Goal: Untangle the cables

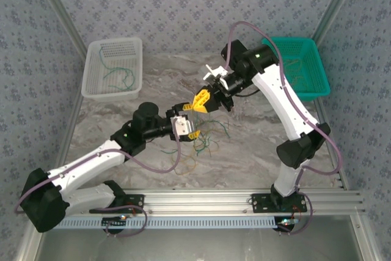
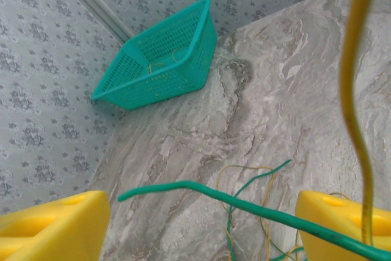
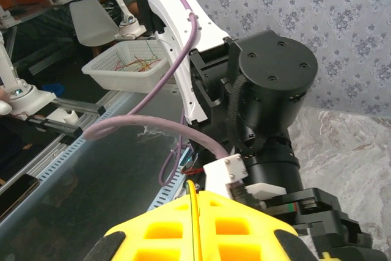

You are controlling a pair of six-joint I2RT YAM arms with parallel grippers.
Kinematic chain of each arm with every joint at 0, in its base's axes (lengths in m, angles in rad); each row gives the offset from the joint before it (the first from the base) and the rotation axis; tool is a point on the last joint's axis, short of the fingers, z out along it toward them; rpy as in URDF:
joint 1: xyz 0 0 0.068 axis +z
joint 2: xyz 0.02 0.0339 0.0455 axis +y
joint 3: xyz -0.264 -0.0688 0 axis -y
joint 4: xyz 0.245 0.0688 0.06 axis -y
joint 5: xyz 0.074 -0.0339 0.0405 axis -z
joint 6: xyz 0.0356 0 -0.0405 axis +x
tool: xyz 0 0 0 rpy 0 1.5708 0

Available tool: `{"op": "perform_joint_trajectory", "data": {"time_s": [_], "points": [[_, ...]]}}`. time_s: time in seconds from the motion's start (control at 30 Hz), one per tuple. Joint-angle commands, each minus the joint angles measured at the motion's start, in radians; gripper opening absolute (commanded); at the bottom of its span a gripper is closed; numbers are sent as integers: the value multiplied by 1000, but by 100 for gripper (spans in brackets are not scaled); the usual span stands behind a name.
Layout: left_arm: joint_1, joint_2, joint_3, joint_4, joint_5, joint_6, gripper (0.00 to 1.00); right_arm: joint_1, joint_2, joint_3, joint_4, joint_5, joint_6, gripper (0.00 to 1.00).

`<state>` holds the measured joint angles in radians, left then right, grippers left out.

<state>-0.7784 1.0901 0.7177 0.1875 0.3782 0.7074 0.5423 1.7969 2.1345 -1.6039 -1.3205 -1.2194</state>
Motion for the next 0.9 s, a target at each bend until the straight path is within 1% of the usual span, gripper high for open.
{"op": "perform_joint_trajectory", "data": {"time_s": [0.0,0.3,0.43,0.5,0.53,0.6,0.63,0.67,0.7,0.77,0.8,0.83,0.87], "points": [[-16,-15,22,53,37,7,80,3,25,48,-189,-23,-36,0],[-27,-44,-4,54,70,-16,82,-26,-6,19,-187,-50,-64,0],[-41,-33,-10,89,121,-45,81,-53,-20,19,-186,-72,-74,0],[-58,-16,0,87,137,-45,78,-71,-22,21,-187,-80,-74,0],[-65,-9,6,81,138,-44,75,-79,-22,18,-186,-86,-75,0],[-77,6,21,59,135,-42,61,-101,-19,19,-186,-107,-77,0],[-77,12,23,54,140,-44,58,-109,-17,19,-186,-116,-77,0],[-80,19,25,53,144,-47,52,-119,-17,17,-186,-124,-77,0],[-83,24,27,51,145,-45,44,-124,-16,17,-186,-130,-79,0],[-85,26,29,46,140,-52,33,-139,-14,16,-185,-144,-83,0],[-87,25,28,45,135,-55,24,-143,-11,16,-184,-150,-82,0],[-86,24,29,45,131,-59,18,-147,-7,15,-184,-154,-82,0],[-86,25,28,49,123,-65,16,-152,-3,15,-183,-160,-82,0]]}}
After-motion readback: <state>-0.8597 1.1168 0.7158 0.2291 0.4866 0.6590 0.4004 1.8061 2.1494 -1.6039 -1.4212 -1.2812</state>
